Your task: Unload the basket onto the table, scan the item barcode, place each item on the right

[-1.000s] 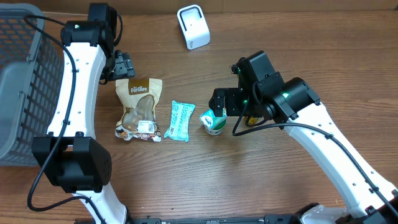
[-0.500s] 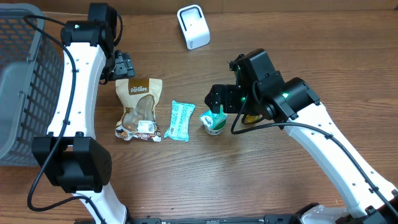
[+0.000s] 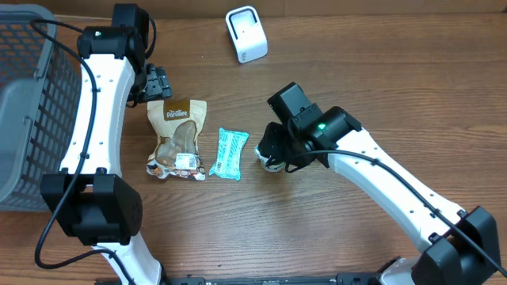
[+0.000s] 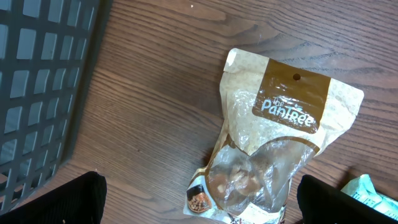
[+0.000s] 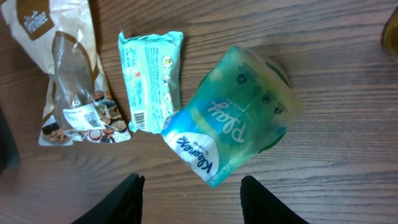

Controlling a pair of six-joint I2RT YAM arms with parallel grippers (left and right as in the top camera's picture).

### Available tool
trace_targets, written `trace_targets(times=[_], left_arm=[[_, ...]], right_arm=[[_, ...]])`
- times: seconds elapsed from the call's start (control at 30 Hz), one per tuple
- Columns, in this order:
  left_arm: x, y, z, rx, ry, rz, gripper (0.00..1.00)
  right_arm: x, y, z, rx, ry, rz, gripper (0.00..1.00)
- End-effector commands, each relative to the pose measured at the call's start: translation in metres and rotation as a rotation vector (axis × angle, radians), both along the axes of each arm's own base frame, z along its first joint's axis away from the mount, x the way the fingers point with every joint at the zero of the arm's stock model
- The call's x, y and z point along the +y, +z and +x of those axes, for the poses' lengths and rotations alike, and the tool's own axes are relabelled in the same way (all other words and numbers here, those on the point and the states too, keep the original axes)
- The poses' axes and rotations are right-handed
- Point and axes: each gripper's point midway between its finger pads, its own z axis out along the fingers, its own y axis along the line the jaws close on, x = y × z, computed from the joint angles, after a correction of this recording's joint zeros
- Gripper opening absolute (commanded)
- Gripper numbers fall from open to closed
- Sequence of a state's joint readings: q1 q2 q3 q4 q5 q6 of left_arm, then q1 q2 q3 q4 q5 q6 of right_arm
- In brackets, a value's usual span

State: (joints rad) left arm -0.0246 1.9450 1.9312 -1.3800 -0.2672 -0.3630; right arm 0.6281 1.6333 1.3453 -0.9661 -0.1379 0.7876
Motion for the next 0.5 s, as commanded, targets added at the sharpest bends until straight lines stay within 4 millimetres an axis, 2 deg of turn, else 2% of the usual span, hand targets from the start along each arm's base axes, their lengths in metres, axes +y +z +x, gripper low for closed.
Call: trace_targets(times=[0.0,0.17,0.3,0.47], left_arm=[[0.0,0.01,0.003,-0.029,-0.005,0.012,1.0],[0.0,0.01,0.003,-0.029,-0.005,0.012,1.0],[0.0,0.01,0.003,-0.029,-0.005,0.012,0.99],[0.0,0.01,0.003,-0.029,-0.005,0.012,1.0]], right_arm=[[-0.006,-0.008,0.001,0.028,-0.101,-0.017,0.47],[-0.023,-0.024,0.002,0.052,-0.274,-0.072,0.47],[-0.023,-0.031,0.006,0.036,-0.291,-0.067,0.47],[-0.027,-0.031,0.014,-0.005,-0.307,-0.085,0.45]])
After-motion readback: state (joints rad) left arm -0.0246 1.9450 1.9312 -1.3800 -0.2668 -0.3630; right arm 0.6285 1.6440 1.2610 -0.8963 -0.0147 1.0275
